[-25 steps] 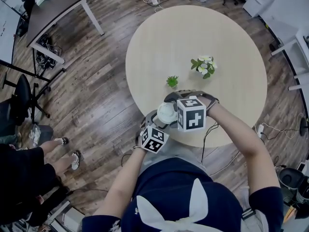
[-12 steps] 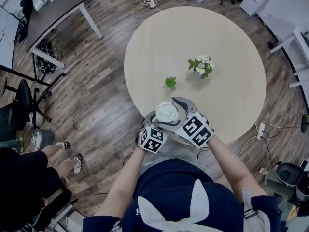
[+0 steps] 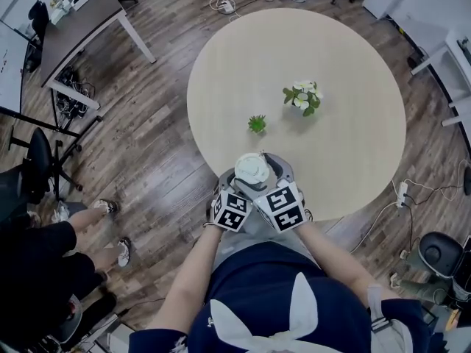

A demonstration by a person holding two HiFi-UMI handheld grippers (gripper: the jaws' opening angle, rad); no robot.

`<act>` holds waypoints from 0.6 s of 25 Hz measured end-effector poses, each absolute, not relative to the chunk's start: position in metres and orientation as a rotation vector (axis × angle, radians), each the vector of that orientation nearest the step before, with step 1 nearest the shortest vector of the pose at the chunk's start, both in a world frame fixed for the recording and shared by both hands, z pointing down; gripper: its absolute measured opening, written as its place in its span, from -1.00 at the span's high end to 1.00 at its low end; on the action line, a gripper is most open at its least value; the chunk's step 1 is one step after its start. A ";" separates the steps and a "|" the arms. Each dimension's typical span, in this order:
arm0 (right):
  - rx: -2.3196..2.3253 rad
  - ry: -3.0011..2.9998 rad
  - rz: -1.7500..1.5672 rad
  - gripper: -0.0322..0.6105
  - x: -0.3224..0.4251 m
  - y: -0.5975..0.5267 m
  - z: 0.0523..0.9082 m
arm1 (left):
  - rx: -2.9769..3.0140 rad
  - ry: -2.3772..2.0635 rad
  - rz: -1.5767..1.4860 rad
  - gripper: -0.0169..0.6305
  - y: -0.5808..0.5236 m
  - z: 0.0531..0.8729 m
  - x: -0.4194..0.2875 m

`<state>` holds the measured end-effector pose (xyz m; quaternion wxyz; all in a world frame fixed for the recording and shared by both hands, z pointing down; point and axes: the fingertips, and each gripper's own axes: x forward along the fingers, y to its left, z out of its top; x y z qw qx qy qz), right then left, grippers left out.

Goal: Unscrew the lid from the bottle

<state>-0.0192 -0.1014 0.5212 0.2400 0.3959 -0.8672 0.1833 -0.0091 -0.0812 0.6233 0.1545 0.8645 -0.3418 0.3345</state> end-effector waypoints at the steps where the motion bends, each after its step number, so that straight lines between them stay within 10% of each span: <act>1: 1.085 -2.372 0.492 -0.38 -0.019 -0.102 0.521 | 2.477 -0.978 0.959 -0.03 -0.081 0.623 -0.009; 15: 0.673 -2.426 0.412 -0.37 -0.029 -0.097 0.524 | 2.478 -0.960 0.959 -0.03 -0.081 0.626 -0.013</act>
